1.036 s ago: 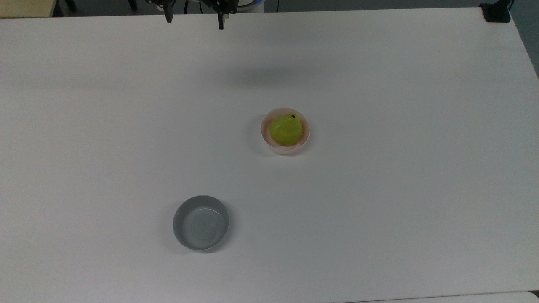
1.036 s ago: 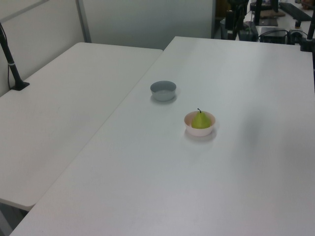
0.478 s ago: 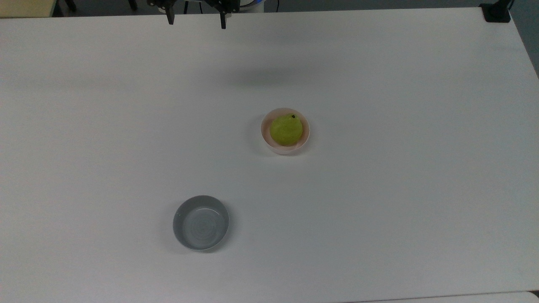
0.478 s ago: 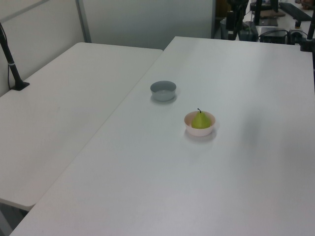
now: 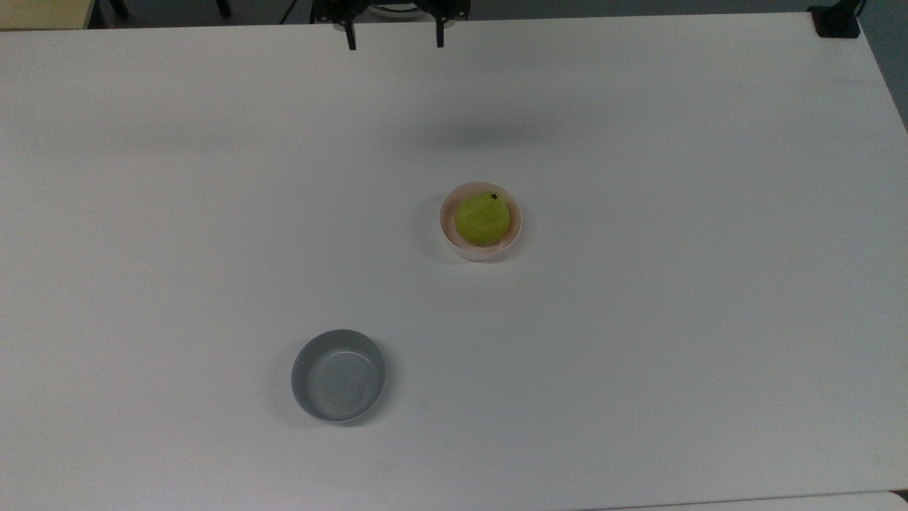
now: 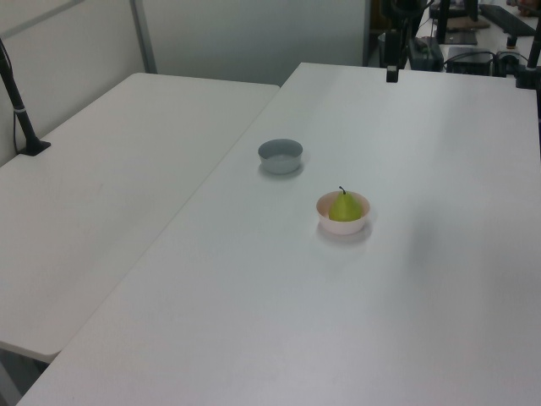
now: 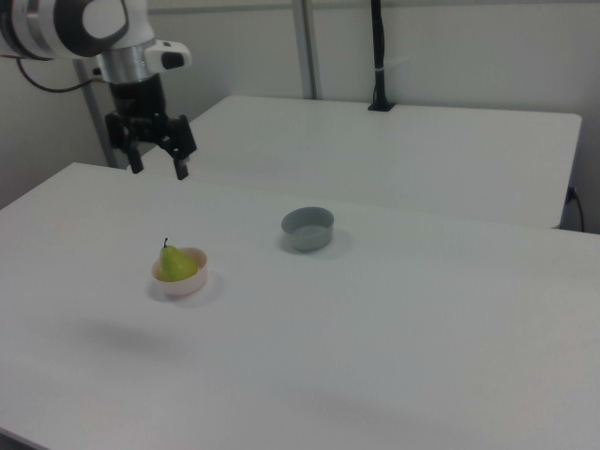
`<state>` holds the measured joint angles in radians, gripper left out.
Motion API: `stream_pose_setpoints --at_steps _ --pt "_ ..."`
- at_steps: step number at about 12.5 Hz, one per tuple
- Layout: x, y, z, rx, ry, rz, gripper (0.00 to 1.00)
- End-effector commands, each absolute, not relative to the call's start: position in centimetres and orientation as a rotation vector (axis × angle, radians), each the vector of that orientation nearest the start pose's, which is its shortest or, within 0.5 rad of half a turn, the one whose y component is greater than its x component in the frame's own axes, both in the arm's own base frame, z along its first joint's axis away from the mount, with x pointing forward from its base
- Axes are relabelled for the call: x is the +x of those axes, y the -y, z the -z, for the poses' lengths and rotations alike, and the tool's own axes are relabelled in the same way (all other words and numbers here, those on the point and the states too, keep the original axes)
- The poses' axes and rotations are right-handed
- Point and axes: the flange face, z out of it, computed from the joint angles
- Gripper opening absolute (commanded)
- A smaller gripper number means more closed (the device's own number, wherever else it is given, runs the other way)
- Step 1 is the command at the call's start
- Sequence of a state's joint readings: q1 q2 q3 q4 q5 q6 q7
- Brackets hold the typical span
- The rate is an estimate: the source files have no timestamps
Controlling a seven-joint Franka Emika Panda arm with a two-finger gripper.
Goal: Pick up a pear from the bowl
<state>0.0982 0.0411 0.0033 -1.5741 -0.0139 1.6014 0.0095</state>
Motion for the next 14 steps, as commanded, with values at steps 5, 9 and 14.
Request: stream_pose_setpoints --at_steps 5,9,14 --pt "58.8 -14.0 -54.5 -3.124 0.360 0.018 1.00" --pt "59.9 -14.8 -49.4 -3.129 0.385 0.024 1.00" --pt "61.3 -16.2 -42.9 -3.148 0.435 -0.031 1.00"
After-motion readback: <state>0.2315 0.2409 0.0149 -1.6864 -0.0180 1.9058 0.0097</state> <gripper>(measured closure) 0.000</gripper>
